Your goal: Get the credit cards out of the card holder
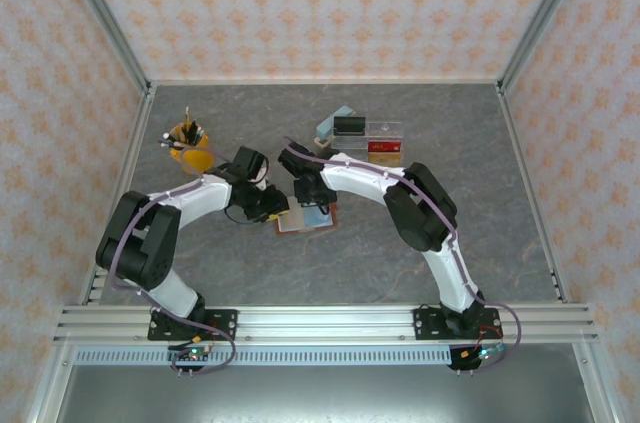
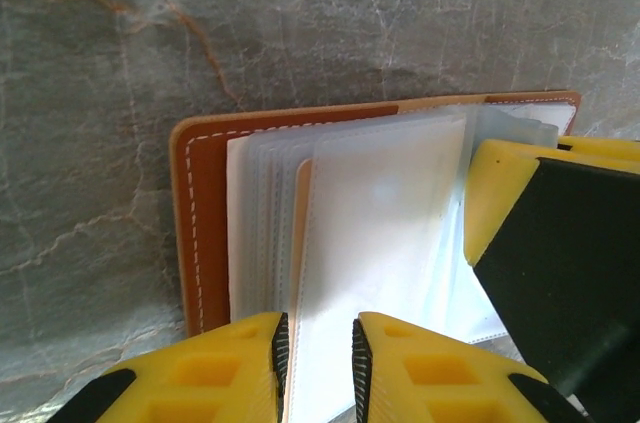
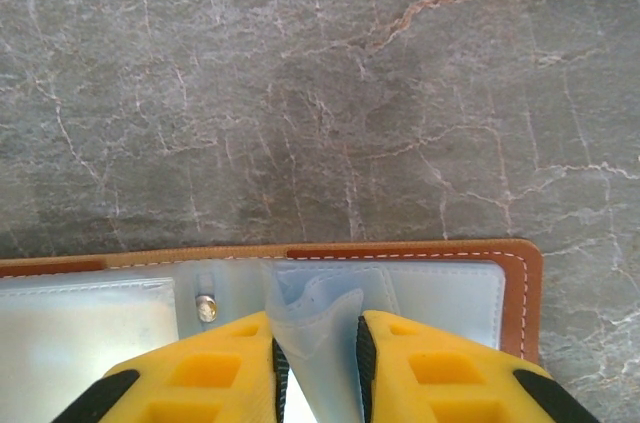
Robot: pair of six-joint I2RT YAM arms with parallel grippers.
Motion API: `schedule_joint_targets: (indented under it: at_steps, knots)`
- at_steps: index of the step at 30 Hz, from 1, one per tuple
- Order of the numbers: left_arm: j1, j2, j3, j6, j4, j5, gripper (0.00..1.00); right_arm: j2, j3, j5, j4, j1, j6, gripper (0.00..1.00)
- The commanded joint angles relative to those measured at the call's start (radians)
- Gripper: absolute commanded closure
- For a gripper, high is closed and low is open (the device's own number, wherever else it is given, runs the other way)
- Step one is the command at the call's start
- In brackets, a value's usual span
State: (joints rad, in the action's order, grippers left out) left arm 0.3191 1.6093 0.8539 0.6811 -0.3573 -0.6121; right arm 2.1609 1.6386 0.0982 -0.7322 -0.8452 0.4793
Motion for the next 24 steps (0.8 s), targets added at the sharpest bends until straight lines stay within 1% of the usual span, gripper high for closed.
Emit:
schedule_joint_targets:
  at_steps: [1,5,8,11,18,20,24]
  knots:
    - [0.006,0.015,0.031,-0.015,0.029,-0.024,0.73,0.043,-0.055,0.033,-0.012,0.001,0.015,0.73]
    - [0.006,0.033,0.033,-0.018,0.029,-0.019,0.74,0.042,-0.059,0.033,-0.012,0.003,0.015,0.73]
    - [0.006,0.046,0.034,-0.017,0.026,-0.011,0.72,0.041,-0.062,0.033,-0.012,0.004,0.015,0.73]
    - [0.006,0.053,0.039,-0.023,0.004,0.02,0.7,0.04,-0.064,0.031,-0.012,0.003,0.016,0.73]
    - [0.006,0.043,0.041,-0.032,-0.024,0.063,0.69,0.041,-0.068,0.028,-0.012,0.003,0.017,0.73]
    - [0.006,0.027,0.048,-0.04,-0.052,0.101,0.7,0.04,-0.069,0.029,-0.014,0.003,0.017,0.73]
    - [0.007,0.013,0.049,-0.046,-0.054,0.101,0.71,0.039,-0.07,0.028,-0.014,0.003,0.015,0.73]
